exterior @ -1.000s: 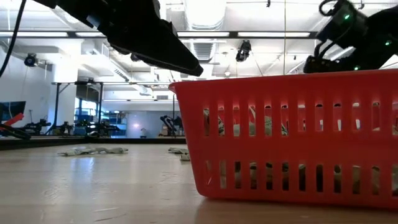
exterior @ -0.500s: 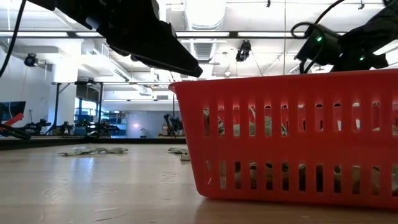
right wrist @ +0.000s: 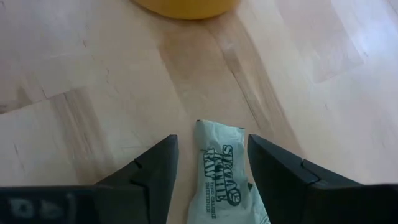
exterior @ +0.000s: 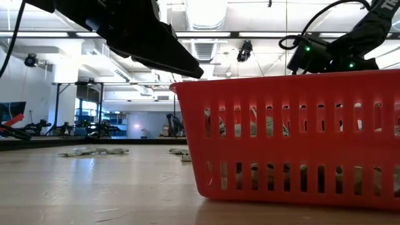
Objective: Pick and place Stevia / Truvia into bins
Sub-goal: Put the stevia packet into the bin
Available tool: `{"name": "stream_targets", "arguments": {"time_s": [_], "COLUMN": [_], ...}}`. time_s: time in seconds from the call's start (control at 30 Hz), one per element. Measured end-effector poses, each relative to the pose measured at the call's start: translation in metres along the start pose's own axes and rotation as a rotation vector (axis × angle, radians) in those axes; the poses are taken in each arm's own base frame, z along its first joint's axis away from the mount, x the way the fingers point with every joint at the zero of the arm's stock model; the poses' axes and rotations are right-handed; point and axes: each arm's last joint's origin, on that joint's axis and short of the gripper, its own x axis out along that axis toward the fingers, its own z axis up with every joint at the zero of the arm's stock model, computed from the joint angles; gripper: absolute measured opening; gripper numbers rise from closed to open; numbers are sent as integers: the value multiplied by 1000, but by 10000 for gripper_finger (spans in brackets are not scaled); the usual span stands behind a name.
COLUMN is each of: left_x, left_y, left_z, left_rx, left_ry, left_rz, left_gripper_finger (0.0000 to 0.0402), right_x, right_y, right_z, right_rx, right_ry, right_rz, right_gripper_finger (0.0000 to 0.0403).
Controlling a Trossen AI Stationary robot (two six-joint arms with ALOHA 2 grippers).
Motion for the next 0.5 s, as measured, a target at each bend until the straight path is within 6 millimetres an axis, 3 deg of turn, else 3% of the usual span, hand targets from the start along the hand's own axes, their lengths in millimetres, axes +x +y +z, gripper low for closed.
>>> {"name": "stream_targets", "arguments": {"time_s": [0.5], "left_x": [0], "left_y": [0], "left_z": [0], "left_rx": [1], "left_ry": [2], "left_rz": [1], "left_gripper_finger": [178], "right_x": [-6], "right_y": [5], "right_z": [0], "right_rx": [-6], "right_ry": [6], "right_rz": [234], "right_gripper_finger": [102]}}
